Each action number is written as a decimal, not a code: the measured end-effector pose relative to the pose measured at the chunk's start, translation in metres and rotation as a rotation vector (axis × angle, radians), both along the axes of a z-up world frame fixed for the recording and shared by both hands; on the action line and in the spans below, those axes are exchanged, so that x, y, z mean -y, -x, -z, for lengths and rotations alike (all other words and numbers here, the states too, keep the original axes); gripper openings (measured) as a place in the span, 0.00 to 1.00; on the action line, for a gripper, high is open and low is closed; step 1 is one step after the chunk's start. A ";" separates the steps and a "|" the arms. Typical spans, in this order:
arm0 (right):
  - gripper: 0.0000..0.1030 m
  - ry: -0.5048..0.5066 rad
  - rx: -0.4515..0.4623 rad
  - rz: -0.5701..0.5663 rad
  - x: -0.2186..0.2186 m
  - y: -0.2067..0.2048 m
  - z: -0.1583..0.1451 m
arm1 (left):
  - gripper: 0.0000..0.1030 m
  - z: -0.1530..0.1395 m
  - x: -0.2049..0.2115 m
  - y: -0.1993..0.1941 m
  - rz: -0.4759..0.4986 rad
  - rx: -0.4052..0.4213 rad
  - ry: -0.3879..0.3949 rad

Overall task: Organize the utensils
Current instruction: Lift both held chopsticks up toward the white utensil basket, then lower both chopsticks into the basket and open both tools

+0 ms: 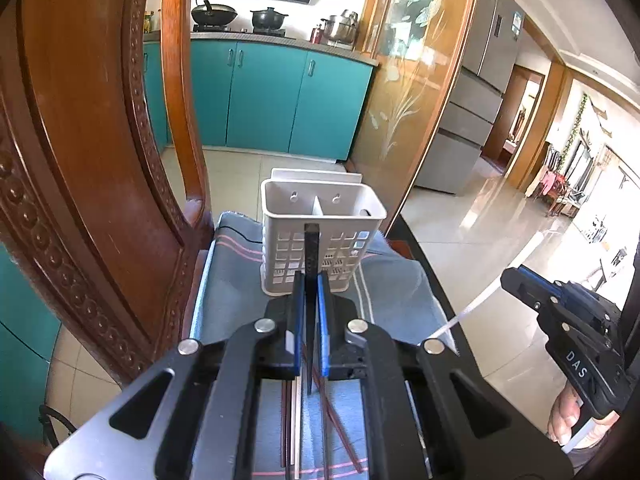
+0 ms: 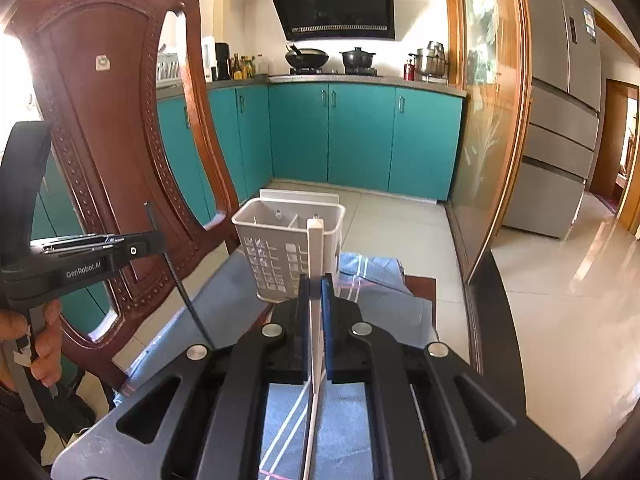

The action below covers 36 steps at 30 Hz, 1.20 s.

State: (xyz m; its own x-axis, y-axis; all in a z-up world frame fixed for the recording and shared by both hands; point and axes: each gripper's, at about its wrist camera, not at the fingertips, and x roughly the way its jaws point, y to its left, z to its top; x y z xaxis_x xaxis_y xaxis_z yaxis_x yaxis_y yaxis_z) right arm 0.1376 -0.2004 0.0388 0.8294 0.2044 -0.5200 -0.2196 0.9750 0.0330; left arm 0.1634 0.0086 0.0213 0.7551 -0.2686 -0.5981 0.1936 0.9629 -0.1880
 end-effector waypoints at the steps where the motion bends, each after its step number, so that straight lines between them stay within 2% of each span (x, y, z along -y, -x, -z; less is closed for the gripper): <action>1: 0.06 -0.008 0.004 -0.004 0.000 0.000 -0.003 | 0.07 -0.002 -0.001 0.001 0.002 0.006 0.002; 7: 0.06 -0.044 0.030 -0.012 0.001 -0.001 -0.020 | 0.07 -0.016 -0.007 0.002 0.028 0.047 0.060; 13: 0.06 -0.066 0.098 -0.018 0.003 -0.010 -0.049 | 0.07 -0.044 -0.017 -0.007 0.007 0.109 0.095; 20: 0.06 -0.136 0.207 0.010 0.007 -0.041 -0.099 | 0.07 -0.099 -0.024 -0.026 -0.109 0.285 0.151; 24: 0.06 -0.191 0.297 0.062 0.008 -0.059 -0.114 | 0.07 -0.116 -0.025 -0.040 -0.189 0.380 0.182; 27: 0.06 -0.211 0.340 0.082 0.004 -0.075 -0.110 | 0.07 -0.111 -0.022 -0.055 -0.248 0.406 0.177; 32: 0.06 -0.159 0.268 0.104 -0.011 -0.109 -0.068 | 0.07 -0.075 -0.006 -0.092 -0.267 0.339 0.107; 36: 0.06 -0.133 0.212 0.093 -0.018 -0.117 -0.033 | 0.07 -0.039 0.005 -0.109 -0.257 0.260 0.049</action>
